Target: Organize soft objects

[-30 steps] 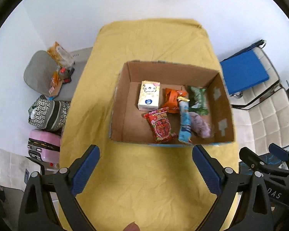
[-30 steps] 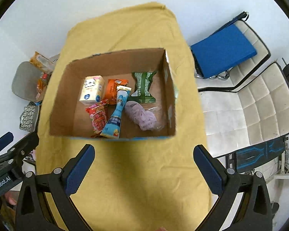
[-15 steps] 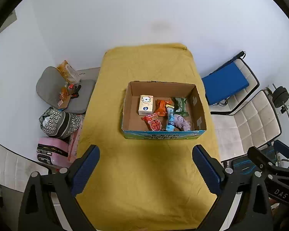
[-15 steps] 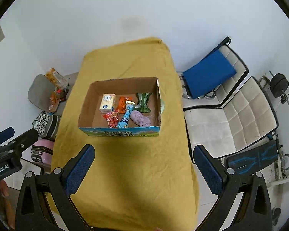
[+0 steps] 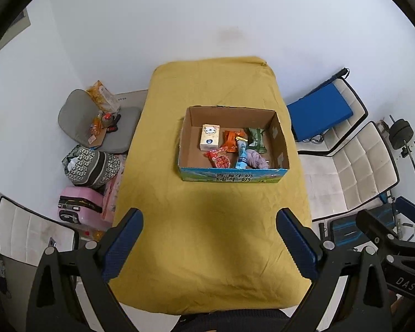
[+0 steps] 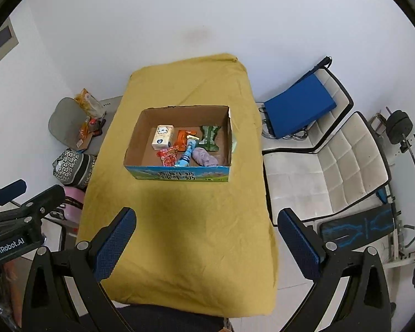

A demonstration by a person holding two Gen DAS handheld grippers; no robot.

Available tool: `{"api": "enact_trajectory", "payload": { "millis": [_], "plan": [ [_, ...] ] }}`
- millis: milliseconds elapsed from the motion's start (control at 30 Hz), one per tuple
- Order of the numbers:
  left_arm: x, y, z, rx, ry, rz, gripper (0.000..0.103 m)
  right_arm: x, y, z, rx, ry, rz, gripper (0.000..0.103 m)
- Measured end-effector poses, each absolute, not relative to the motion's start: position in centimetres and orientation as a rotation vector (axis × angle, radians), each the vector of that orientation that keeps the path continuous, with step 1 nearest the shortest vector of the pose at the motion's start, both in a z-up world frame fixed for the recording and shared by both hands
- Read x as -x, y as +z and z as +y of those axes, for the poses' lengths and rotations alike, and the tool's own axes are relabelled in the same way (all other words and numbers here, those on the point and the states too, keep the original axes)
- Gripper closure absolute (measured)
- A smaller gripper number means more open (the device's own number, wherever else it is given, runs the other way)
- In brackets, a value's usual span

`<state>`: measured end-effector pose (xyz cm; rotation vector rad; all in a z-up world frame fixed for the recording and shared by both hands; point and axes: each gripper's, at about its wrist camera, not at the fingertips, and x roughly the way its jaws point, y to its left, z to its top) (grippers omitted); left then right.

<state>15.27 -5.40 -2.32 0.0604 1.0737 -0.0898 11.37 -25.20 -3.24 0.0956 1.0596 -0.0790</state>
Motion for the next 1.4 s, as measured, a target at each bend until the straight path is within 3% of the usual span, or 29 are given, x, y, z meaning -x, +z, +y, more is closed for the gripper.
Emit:
{"api": "enact_trajectory", "payload": {
  "millis": [700, 1400],
  "plan": [
    [-14.8, -3.5, -5.2, -0.047, -0.07, 1.11, 0.005, -12.1, -5.4, -25.7, -0.104, -0.093, 1.116, 0.0],
    [-14.7, -3.6, -4.8, -0.019, -0.048, 1.082, 0.004, -12.2, -4.1, -25.9, -0.087, -0.111, 1.073, 0.0]
  ]
}}
